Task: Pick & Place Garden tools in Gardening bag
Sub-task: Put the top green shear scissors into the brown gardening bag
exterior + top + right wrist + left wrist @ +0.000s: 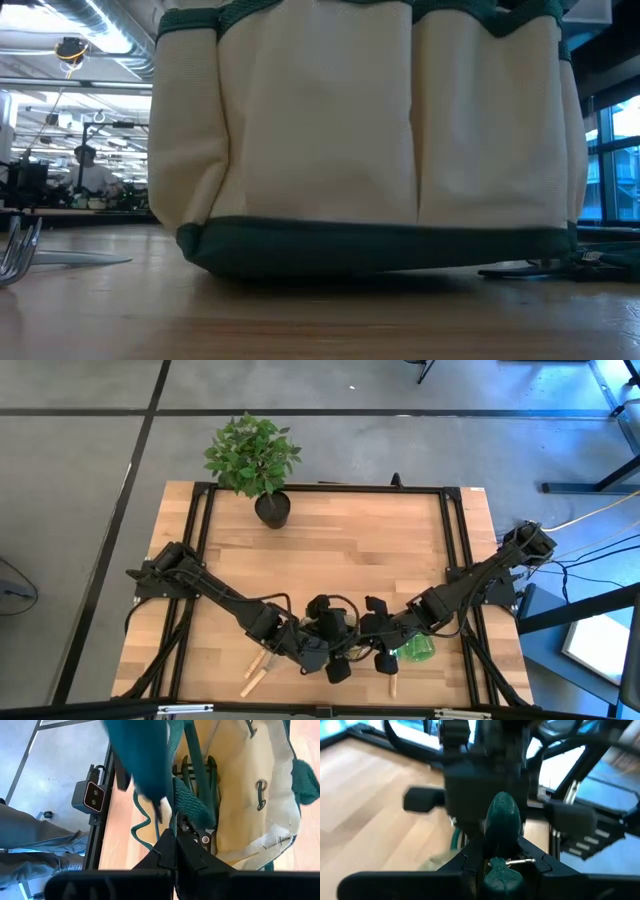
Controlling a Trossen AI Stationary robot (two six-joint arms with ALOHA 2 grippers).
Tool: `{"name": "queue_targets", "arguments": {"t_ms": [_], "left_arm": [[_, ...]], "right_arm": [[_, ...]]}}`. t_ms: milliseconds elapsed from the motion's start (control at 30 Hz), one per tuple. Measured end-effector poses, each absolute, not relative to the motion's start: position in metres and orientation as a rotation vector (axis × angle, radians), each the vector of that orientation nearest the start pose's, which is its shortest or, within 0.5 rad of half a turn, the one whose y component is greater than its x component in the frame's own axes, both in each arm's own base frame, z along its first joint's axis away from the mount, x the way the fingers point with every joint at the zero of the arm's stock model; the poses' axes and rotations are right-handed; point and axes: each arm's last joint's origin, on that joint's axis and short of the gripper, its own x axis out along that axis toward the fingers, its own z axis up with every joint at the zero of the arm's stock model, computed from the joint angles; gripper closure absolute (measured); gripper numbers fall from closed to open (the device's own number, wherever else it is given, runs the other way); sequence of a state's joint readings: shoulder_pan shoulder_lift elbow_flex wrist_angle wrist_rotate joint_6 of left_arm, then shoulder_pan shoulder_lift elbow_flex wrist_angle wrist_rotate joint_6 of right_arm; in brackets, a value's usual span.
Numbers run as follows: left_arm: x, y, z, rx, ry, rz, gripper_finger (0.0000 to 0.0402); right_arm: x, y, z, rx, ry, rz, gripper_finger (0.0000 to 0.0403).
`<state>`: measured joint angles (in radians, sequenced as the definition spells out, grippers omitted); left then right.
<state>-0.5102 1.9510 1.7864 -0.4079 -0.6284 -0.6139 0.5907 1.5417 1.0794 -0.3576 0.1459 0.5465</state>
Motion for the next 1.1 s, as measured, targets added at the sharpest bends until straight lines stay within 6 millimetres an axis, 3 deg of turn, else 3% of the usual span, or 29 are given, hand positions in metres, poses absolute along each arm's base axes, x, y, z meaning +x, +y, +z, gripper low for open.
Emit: {"name": "queue_targets", "arguments": {"t_ms": [500, 833, 1100], "left_arm": [[0.4, -0.209, 0.298, -0.304, 0.525, 0.232, 0.034], [0.4, -0.208, 0.298, -0.298, 0.512, 0.255, 0.034], [0.411, -0.206, 0.279, -0.288, 0.544, 0.272, 0.034]], "right_arm": [[0.271, 0.177, 0.241, 0.216, 0.855, 0.193, 0.0403], [0.272, 0.177, 0.241, 0.215, 0.849, 0.187, 0.0403], [0.272, 0.177, 0.241, 0.213, 0.851, 0.184, 0.0403]]}}
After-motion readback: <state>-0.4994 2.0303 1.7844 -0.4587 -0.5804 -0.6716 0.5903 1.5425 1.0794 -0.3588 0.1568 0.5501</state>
